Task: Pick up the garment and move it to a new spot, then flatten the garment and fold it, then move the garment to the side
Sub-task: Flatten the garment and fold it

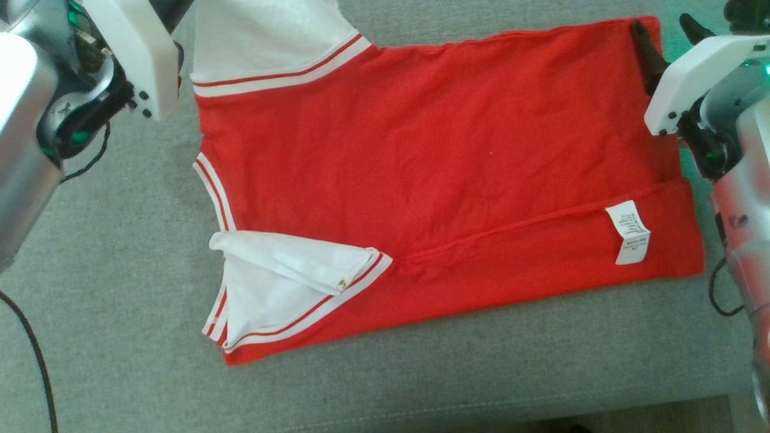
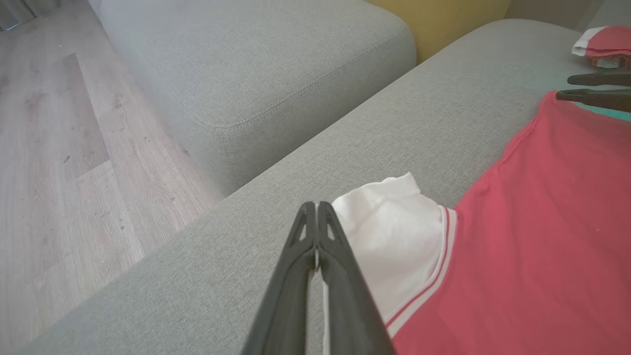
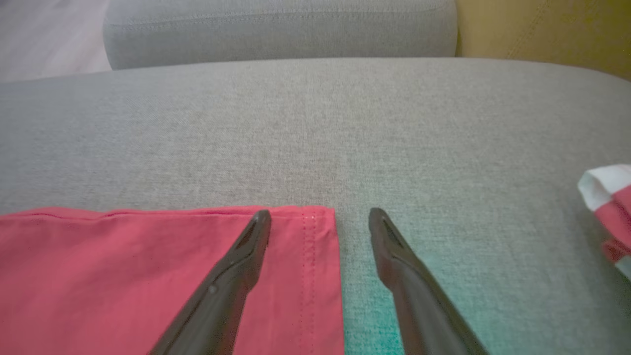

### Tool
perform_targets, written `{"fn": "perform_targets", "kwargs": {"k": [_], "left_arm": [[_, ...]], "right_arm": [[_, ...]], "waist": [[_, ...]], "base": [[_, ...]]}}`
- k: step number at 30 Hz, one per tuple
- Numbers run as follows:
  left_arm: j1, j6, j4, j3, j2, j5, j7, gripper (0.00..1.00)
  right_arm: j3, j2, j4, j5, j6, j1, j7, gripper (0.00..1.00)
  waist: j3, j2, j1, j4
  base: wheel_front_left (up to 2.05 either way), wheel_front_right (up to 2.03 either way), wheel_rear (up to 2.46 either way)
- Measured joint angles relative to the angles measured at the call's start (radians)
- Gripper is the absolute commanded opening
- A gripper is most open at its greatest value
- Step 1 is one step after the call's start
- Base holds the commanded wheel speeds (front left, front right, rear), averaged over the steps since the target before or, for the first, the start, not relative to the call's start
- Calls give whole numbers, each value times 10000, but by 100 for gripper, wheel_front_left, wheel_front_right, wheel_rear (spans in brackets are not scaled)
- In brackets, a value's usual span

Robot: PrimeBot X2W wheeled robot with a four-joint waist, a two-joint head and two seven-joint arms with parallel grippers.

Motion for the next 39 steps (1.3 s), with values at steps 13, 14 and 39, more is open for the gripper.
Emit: {"fn": "perform_targets", "kwargs": {"k": [13, 14, 39], "left_arm": [[40, 63, -100, -123, 4, 6, -86, 0], [40, 63, -96, -142, 2, 6, -84, 0], [-111, 100, 637, -290, -12, 571, -1394, 0]], "right_arm": [[548, 234, 1848, -65, 0, -1148, 90, 62], [591, 247, 1908, -31, -2, -1200, 90, 51], [947, 203, 2821, 897, 0, -2095, -1248, 0]], "waist": [[58, 0, 0, 113], [60, 0, 0, 113], [-11, 0, 0, 63]], "base": [[0, 0, 0], [0, 0, 0], [0, 0, 0]]}}
